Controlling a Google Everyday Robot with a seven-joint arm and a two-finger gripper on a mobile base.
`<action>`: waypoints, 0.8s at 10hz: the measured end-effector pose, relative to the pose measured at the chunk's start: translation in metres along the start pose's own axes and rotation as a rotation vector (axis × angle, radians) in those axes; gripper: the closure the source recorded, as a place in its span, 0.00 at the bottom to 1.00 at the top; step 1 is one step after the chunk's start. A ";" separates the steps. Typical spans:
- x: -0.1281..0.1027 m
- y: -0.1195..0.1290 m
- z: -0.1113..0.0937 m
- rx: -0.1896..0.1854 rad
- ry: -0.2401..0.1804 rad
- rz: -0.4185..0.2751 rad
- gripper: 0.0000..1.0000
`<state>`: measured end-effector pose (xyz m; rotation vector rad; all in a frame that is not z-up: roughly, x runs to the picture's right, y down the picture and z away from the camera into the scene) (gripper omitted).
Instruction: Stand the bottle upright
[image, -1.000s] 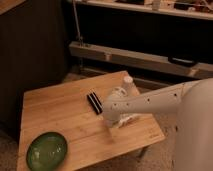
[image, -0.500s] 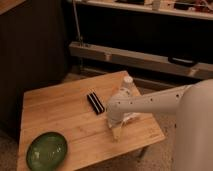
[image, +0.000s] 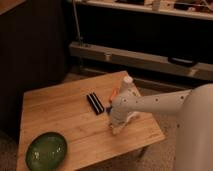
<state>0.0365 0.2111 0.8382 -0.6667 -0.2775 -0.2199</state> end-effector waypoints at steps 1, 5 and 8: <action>0.000 -0.001 -0.001 -0.001 0.005 0.003 0.46; 0.000 -0.001 -0.003 -0.006 0.020 0.008 0.46; 0.002 0.000 -0.004 -0.008 0.020 0.012 0.54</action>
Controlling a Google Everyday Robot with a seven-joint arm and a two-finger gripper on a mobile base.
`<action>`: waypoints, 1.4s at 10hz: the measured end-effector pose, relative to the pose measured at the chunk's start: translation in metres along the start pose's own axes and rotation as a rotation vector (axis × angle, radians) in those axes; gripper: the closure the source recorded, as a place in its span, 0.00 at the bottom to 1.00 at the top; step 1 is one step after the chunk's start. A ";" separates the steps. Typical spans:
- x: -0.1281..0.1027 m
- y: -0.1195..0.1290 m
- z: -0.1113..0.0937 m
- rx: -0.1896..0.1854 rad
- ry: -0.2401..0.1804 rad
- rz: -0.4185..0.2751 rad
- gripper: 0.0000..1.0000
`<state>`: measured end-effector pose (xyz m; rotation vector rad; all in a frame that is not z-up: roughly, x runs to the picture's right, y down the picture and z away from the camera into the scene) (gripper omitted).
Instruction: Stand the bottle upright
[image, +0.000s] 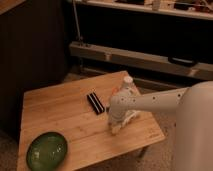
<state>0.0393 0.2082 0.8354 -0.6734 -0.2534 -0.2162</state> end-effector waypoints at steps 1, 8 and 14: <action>0.000 0.000 0.000 0.000 -0.001 -0.003 0.63; -0.001 -0.006 -0.011 0.030 -0.046 0.008 0.67; -0.025 -0.035 -0.076 0.098 -0.223 0.055 0.67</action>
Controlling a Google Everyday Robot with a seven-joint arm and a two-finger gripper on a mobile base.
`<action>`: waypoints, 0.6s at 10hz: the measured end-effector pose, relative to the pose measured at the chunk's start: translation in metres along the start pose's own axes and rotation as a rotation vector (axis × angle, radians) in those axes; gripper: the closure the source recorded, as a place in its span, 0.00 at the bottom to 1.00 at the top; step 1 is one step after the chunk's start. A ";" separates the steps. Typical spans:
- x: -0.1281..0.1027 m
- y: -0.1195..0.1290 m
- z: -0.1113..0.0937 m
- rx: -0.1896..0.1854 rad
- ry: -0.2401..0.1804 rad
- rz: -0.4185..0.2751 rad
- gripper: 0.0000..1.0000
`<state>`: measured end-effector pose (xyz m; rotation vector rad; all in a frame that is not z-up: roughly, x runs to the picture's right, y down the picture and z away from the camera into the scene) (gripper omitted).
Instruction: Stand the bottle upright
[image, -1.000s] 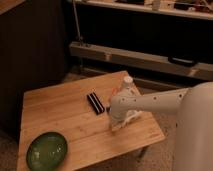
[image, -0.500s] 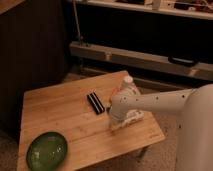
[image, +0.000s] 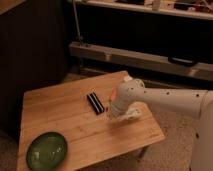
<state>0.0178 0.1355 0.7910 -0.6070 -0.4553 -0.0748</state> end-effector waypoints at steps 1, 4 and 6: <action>-0.009 -0.007 -0.008 0.012 -0.031 0.004 0.67; -0.024 -0.018 -0.024 0.022 -0.104 0.019 0.67; -0.027 -0.024 -0.030 0.029 -0.154 0.055 0.67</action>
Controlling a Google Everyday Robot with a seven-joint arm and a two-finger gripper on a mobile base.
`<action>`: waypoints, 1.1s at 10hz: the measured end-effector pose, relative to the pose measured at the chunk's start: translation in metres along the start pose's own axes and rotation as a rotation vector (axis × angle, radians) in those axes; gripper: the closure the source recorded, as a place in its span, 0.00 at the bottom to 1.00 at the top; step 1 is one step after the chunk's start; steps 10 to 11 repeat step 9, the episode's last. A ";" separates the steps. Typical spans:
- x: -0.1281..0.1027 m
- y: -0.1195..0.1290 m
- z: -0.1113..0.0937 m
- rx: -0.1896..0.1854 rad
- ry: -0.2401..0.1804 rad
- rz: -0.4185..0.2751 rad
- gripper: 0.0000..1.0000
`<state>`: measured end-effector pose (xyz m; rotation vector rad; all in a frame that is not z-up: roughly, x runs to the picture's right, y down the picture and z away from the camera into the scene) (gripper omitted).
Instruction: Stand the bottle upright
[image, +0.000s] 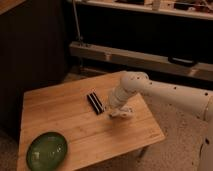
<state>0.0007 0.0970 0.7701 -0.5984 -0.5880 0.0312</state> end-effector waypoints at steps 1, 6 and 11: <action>-0.001 -0.002 -0.002 0.004 -0.008 0.015 0.67; -0.034 -0.010 -0.037 0.028 -0.161 0.112 0.67; -0.051 -0.004 -0.064 0.059 -0.379 0.108 0.67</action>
